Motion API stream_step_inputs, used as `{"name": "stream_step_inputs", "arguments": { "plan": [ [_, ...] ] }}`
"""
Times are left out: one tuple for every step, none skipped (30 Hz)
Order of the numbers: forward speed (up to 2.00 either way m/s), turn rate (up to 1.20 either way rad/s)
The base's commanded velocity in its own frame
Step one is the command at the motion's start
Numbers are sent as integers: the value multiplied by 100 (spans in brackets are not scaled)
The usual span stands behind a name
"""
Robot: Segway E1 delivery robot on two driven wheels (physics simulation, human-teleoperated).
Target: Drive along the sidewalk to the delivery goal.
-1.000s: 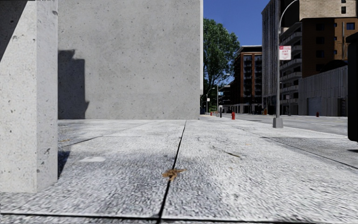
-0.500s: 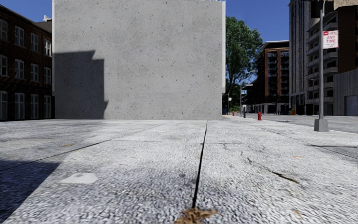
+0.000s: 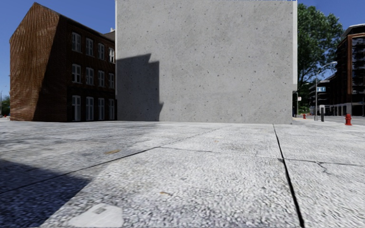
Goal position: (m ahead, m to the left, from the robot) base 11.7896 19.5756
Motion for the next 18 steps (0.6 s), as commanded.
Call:
{"name": "stream_step_inputs", "arguments": {
  "plan": [
    [200,68],
    [200,68],
    [200,68],
    [200,68],
    [200,68],
    [200,68],
    [200,68],
    [200,68],
    [200,68],
    [200,68],
    [200,68],
    [200,68],
    [200,68],
    [200,68],
    [200,68],
    [200,68],
    [200,68],
    [200,68]
  ]
}}
